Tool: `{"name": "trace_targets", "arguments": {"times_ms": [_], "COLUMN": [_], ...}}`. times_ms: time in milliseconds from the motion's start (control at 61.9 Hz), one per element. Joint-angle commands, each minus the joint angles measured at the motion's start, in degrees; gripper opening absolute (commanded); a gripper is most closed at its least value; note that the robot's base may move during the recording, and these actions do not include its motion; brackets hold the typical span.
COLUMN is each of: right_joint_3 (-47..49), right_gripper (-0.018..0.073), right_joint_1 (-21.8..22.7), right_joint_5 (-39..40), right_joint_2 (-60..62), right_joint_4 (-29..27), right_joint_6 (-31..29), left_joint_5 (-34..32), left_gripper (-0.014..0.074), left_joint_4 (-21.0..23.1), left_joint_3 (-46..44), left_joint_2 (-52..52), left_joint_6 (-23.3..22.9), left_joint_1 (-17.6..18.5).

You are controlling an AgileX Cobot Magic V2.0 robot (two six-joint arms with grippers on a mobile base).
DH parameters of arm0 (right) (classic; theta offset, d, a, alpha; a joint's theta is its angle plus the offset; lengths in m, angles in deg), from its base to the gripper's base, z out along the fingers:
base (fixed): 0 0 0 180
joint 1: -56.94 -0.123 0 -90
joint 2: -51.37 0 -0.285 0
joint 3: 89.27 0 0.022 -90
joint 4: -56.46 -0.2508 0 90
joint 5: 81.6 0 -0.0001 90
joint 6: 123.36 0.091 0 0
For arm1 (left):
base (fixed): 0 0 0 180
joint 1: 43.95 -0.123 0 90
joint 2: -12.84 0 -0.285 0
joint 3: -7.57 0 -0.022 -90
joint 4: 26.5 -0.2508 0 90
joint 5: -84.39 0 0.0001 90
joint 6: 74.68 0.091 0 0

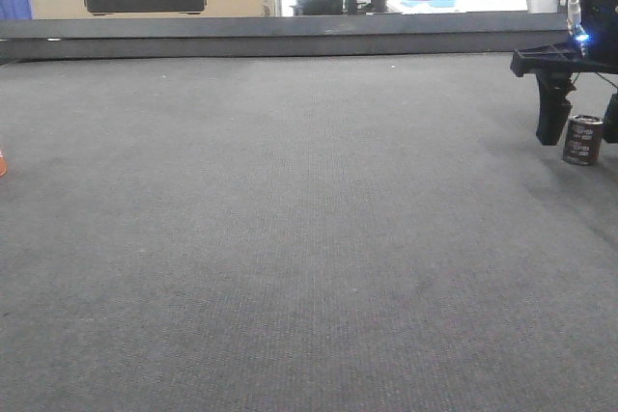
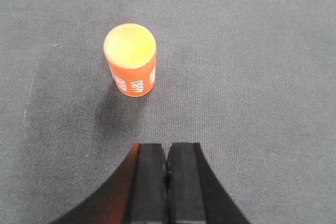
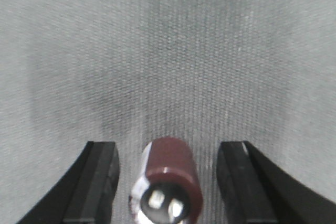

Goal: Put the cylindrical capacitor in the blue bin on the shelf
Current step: 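Lower right gripper around the brown capacitor and close it, then lower left gripper around the orange cylinder and close it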

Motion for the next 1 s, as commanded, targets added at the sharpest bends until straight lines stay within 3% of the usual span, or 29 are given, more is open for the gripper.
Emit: {"name": "trace_targets", "arguments": {"times_ms": [0, 598, 711, 840, 985], "right_joint_3": [0.51, 0.51, 0.51, 0.51, 0.51], "right_gripper": [0.0298, 0.0292, 0.0144, -0.0158, -0.0162], "right_joint_1": [0.15, 0.15, 0.15, 0.15, 0.15], "right_joint_5": [0.49, -1.26, -1.26, -1.26, -1.15], "right_joint_2": [0.13, -0.63, -0.63, -0.63, -0.63], "right_joint_4": [-0.15, -0.15, -0.15, -0.15, -0.15], "right_joint_6": [0.06, 0.06, 0.06, 0.06, 0.06], "left_joint_5": [-0.26, -0.36, -0.83, -1.87, -7.19], "left_gripper": [-0.0111, -0.0111, -0.0111, -0.0063, 0.0158], "left_joint_4": [0.45, 1.55, 1.57, 1.02, -1.35], "left_joint_3": [-0.55, -0.55, -0.55, -0.55, -0.69], "left_joint_2": [0.0, 0.0, 0.0, 0.0, 0.99], "left_joint_6": [-0.42, -0.42, -0.42, -0.42, -0.42], "left_joint_1": [-0.04, -0.04, -0.04, -0.04, -0.04]}}
